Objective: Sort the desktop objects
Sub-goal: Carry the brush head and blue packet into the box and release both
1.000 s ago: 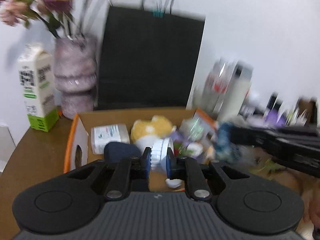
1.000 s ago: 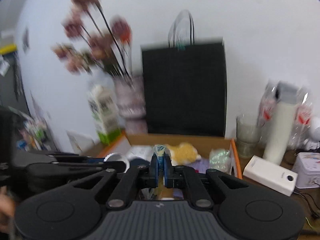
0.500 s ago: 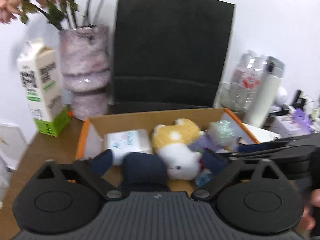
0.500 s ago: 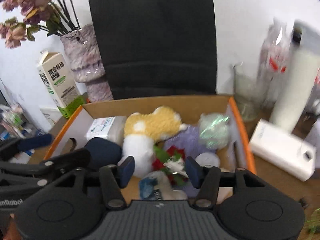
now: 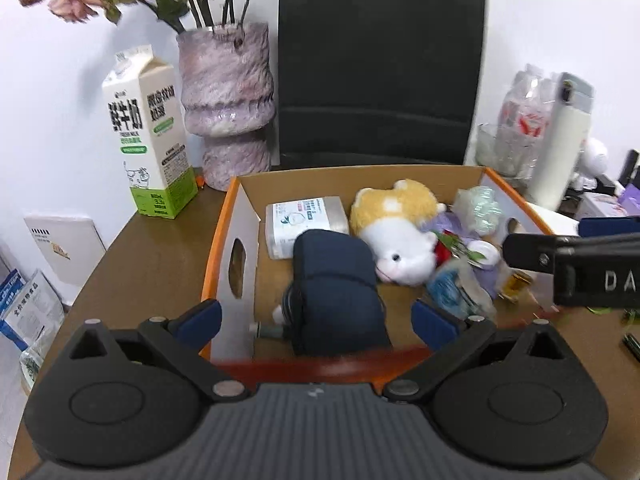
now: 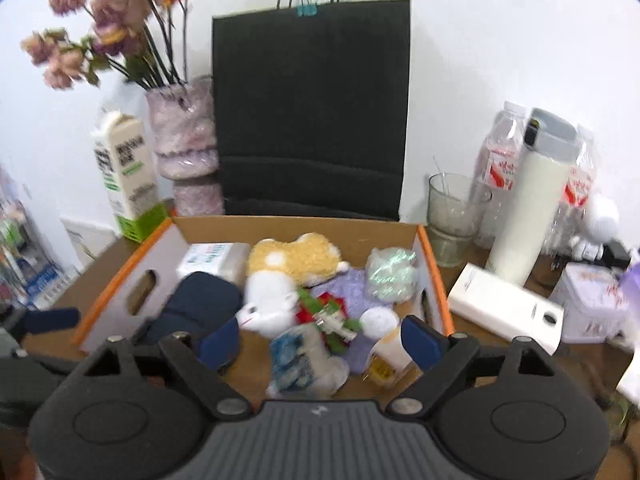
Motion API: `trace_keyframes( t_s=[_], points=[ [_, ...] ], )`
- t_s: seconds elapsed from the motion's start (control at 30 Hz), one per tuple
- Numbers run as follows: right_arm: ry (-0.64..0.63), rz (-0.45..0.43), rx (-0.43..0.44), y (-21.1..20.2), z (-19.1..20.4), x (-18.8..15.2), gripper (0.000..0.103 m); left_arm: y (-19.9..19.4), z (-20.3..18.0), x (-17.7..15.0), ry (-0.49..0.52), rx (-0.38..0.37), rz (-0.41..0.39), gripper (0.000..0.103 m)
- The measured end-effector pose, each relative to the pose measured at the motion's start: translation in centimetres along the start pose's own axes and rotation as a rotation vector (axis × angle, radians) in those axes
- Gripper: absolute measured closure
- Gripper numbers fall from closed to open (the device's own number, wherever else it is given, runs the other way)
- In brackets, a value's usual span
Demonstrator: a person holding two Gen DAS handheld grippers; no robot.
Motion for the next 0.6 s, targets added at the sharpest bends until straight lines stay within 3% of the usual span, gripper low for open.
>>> trace_keyframes(
  t_s=[0.17,0.27,0.33,0.5,0.6],
  points=[
    [0.023,-0.130,0.052,-5.8,-0.2,-3.9,0.015,-5.4,-1.0,-5.6,-0.031,-0.015,-0.059,0.000],
    [0.015,-0.144,0.063,-8.6,-0.4,-7.8,0.015,-8.9,-1.5,-9.3,-0.062,-0.026,-0.109,0.000],
    [0.009,-0.162,0.052,-10.1,-0.3,-10.8,0.014,-10.9,-1.6,-11.9,-0.091,0.006,-0.152,0.000],
    [0.022,-0.115,0.058,-12.3,-0.2,-17.9,0.013,-14.0,-2.3,-17.8,-0.146,0.019,-0.124,0.000],
    [0.047,-0.087,0.051,-14.0,-0.9,-21.2,0.011,-15.5,-3.2,-20.4,-0.097,0.003,-0.128,0.000]
  ],
)
Point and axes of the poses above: each gripper's, at about its wrist camera, not at the fingertips, and y roughly the way its jaws point, z to its left, x to its top, the point moved 8 cm from there along y, roughly the way its jaws point, and after that the axes turned 10 degrees about y, right-handed, at the moved point
